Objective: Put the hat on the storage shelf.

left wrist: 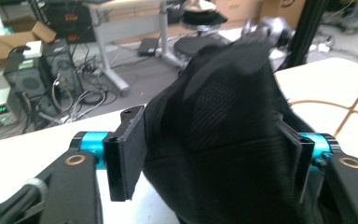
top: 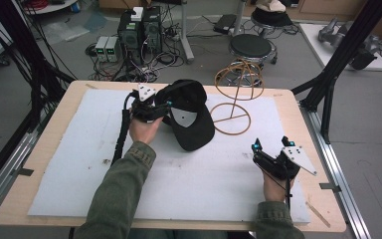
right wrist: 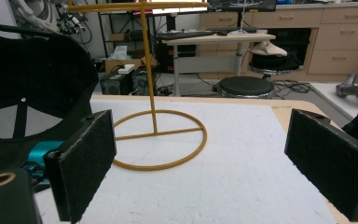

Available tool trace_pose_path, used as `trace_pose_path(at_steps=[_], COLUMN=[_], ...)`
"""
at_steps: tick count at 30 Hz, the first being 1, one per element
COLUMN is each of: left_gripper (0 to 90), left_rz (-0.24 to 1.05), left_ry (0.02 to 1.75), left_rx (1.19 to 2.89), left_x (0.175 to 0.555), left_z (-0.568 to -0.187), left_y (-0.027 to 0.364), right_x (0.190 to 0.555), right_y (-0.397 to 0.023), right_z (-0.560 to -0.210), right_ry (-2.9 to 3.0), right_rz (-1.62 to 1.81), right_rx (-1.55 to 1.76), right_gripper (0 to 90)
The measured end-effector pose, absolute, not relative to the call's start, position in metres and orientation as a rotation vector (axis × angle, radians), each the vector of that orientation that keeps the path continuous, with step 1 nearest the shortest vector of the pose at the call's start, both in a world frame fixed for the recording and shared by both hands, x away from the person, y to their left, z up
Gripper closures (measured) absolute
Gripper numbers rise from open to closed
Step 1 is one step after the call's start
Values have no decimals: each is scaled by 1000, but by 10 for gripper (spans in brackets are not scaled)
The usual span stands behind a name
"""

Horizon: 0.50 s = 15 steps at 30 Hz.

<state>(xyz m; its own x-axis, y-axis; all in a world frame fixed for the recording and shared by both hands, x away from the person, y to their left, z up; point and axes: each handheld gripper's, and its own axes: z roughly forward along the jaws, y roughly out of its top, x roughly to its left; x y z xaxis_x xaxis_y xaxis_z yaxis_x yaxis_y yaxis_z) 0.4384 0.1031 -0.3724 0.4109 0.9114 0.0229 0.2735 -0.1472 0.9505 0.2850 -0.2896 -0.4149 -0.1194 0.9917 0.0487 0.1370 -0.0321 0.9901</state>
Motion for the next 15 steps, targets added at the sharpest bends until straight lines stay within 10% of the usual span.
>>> trace_pose_path(at_steps=[6,15], left_gripper=[840,865], left_rz=[814,814], left_ry=[1052,1050], left_rx=[1663,1635], left_x=[436,432], left_z=[-372,-367], left_y=[98,98], right_x=[285,285], right_y=[-289,-289], right_z=[-415,-415], right_ry=[1386,1389], right_rz=[1264,1263], right_rx=[1270,1277], right_gripper=[77,77])
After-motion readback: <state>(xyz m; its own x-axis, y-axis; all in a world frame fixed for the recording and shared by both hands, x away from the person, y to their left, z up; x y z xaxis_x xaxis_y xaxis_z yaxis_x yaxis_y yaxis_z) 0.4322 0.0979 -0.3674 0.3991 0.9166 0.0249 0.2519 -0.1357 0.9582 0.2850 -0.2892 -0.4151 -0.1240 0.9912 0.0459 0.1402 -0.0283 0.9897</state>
